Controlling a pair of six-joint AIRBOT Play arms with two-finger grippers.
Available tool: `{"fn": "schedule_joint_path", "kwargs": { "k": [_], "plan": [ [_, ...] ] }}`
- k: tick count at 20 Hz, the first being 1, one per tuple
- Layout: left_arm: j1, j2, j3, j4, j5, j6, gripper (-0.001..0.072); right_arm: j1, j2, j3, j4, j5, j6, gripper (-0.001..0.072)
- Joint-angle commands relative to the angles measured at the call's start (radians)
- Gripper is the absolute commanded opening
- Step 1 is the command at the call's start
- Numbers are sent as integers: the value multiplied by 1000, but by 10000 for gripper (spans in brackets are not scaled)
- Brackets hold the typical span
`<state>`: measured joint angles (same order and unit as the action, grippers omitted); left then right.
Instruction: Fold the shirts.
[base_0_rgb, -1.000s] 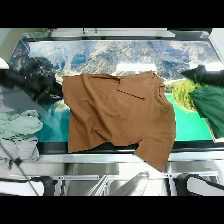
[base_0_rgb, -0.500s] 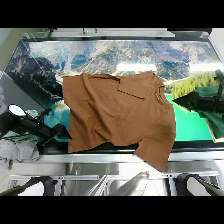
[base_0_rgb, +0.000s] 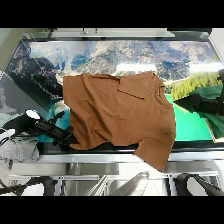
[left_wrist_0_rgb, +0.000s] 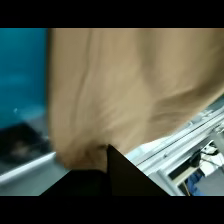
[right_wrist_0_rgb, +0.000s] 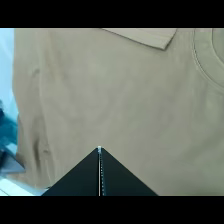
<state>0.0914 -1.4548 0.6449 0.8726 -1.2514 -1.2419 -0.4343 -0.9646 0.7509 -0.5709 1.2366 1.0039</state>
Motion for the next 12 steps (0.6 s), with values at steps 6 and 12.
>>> {"fn": "schedule_joint_path", "kwargs": {
  "k": [6,12],
  "plan": [
    [-4,-13,135,-53,-183,53,15,-53,-24,-68,-626,-8,533,515],
    [-4,-13,137,-53,-218,56,19,-93,-300,-92,-462,-52,204,342]
  ]
}}
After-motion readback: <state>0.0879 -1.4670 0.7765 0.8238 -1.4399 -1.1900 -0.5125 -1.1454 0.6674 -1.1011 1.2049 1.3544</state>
